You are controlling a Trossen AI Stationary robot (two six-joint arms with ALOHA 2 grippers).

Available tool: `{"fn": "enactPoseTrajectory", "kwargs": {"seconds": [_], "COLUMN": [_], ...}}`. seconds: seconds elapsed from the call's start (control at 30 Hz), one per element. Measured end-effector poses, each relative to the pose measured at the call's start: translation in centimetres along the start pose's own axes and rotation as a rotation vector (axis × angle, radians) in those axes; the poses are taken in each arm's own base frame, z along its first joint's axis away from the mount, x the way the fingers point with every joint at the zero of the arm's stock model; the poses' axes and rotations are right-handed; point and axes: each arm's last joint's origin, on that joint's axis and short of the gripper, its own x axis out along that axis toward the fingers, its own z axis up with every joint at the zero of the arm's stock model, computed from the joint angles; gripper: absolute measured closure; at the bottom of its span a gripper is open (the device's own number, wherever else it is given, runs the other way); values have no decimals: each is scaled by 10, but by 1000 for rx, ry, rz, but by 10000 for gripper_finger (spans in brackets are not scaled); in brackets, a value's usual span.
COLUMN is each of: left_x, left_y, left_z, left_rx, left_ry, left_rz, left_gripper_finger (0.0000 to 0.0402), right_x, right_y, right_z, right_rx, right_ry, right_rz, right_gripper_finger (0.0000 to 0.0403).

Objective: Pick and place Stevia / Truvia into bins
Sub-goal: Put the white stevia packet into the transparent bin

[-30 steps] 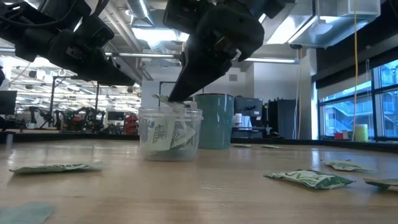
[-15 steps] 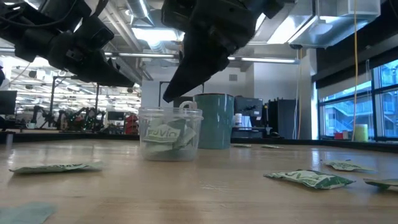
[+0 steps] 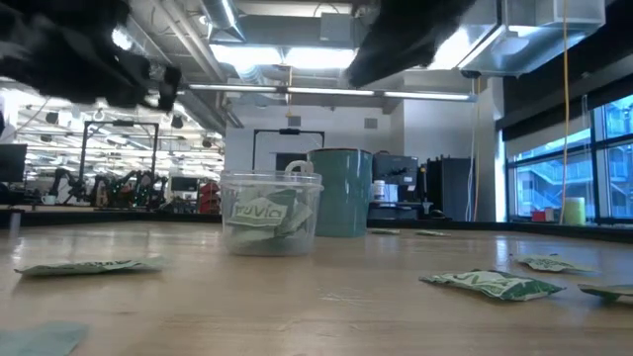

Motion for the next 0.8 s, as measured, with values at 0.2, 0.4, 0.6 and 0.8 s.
{"fn": "enactPoseTrajectory", "kwargs": {"seconds": [0.2,0.4,0.6,0.8], "left_x": [6,22,53,88], "left_y": [-25,-41,-53,-65], "left_z": [30,57,63,53], "left_rx": [116,51,-5,-88], "left_ry": [-53,-59,31,340], "left_rz": [13,24,28,3], "left_gripper_finger": [340,301,276,290], "right_x": [-22,-15,-12,-20], "right_y": [-5,-13,-16,-15], "right_z": [-23,-50,-76,-92], "right_rx": [109,83,94,157], "right_ry": [-125,-98,-95,-166], "right_rz": [-43,-85,-91,-25], "right_gripper_finger": [292,292,292,292]}}
